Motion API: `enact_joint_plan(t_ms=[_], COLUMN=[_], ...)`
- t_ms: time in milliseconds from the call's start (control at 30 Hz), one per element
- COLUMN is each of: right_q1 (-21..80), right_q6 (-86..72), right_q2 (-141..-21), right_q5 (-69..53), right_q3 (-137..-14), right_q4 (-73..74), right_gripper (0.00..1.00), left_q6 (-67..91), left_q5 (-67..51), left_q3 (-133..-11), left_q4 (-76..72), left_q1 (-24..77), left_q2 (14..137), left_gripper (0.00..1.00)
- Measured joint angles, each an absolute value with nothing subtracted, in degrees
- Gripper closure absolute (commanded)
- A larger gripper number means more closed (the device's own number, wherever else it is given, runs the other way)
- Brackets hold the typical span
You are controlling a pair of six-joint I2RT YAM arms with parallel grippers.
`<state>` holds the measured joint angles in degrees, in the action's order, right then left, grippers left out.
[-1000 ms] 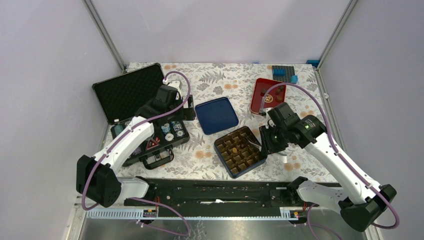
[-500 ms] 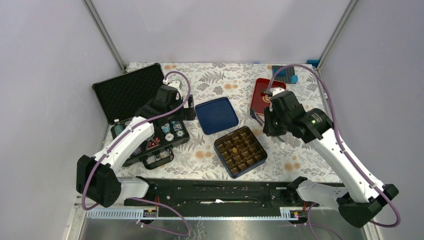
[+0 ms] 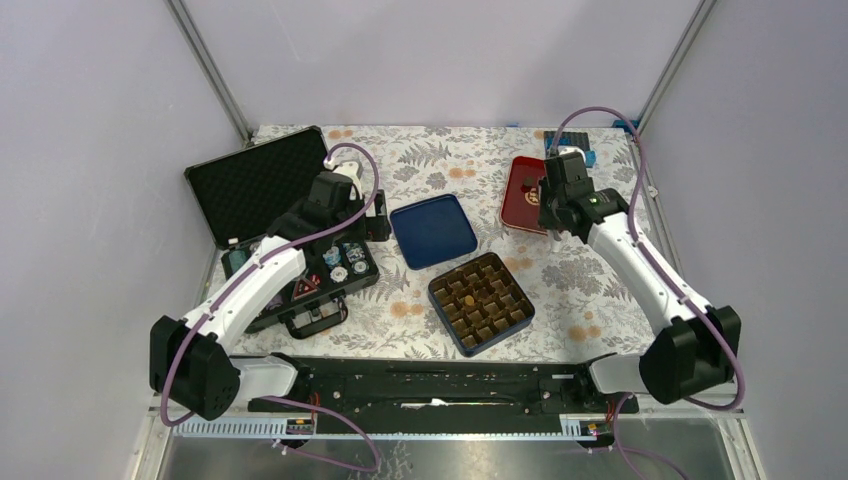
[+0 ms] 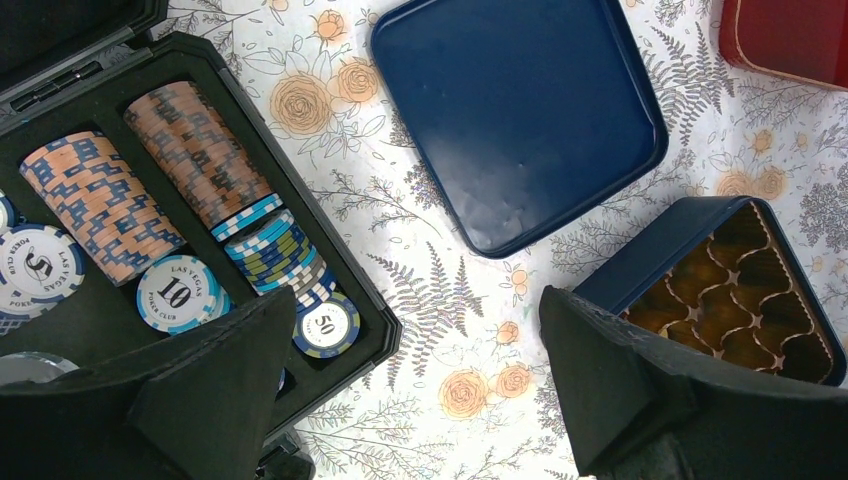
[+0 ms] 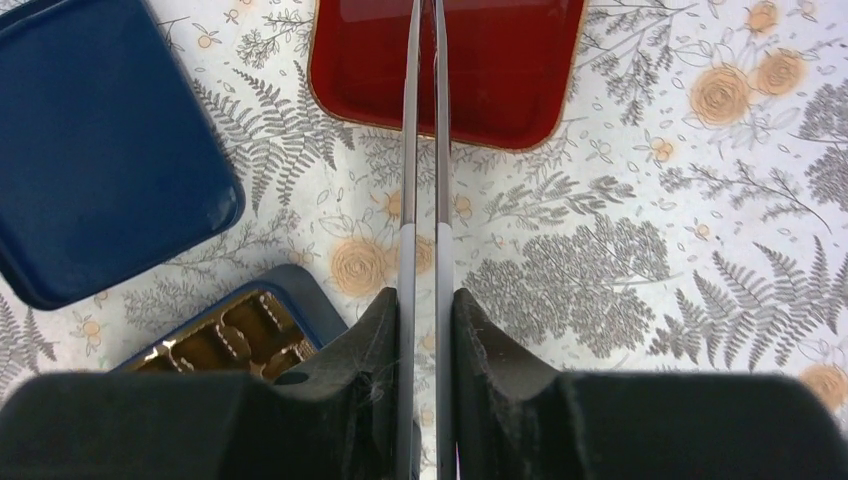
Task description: Pack the chocolate
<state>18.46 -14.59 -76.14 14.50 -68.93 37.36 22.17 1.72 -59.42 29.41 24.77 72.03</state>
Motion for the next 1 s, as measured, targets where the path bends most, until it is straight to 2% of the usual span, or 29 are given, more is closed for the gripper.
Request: enact_joint_plan(t_ms=[567,1000], right_q1=[18.5,18.2], right_q6=[-12.6,-12.1], right_q2=[-87.0,-92.0], right_q5=[14.6,15.9], right_q3=[-66.9,-66.7], right_q4=[27.6,26.1], right_gripper=[0.56,0.54], left_q6=[20.9,20.7], left_q5=[1.7,1.8], left_q3=[-59.4,-59.4], left_q4=[29.5,29.5], left_q1=[24.8,24.8], left_q2=[72.1,72.1], left_gripper=[0.01,0.01])
